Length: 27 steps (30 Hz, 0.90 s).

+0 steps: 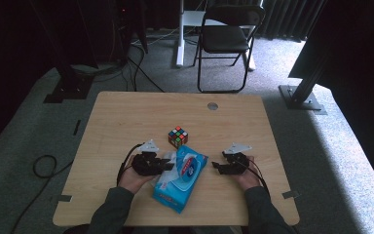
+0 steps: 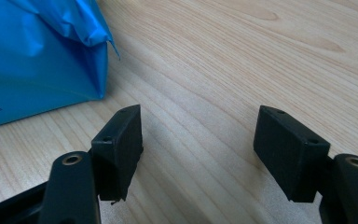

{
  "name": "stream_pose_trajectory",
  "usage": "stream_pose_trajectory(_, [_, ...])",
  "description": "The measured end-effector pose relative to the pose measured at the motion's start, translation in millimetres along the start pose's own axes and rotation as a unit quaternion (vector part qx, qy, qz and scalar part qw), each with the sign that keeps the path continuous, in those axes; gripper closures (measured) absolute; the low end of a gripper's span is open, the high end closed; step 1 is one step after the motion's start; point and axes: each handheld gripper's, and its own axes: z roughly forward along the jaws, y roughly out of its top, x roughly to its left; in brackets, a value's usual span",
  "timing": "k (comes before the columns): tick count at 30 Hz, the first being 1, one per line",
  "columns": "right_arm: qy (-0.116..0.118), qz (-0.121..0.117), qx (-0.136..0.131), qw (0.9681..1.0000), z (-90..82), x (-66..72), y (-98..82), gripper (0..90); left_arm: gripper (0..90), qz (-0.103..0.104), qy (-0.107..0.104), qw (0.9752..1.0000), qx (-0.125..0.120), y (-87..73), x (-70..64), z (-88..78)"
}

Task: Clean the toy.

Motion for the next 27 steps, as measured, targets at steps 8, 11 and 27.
stream_pose_trajectory(8, [0.000, 0.000, 0.000, 1.0000, 0.0, 0.0, 0.0, 32.3, 86.7, 0.010, 0.024, 0.9997, 0.005, 0.4, -0.8, -0.6])
stream_pose_trajectory(11, [0.000, 0.000, 0.000, 1.0000, 0.0, 0.0, 0.0, 32.3, 87.1, 0.009, 0.034, 0.9994, 0.004, 0.4, 0.5, -2.4])
stream_pose_trajectory(27, [0.000, 0.000, 0.000, 1.0000, 0.0, 0.0, 0.0, 32.2, 87.1, 0.011, 0.067, 0.9976, -0.007, 1.9, 6.7, -13.0])
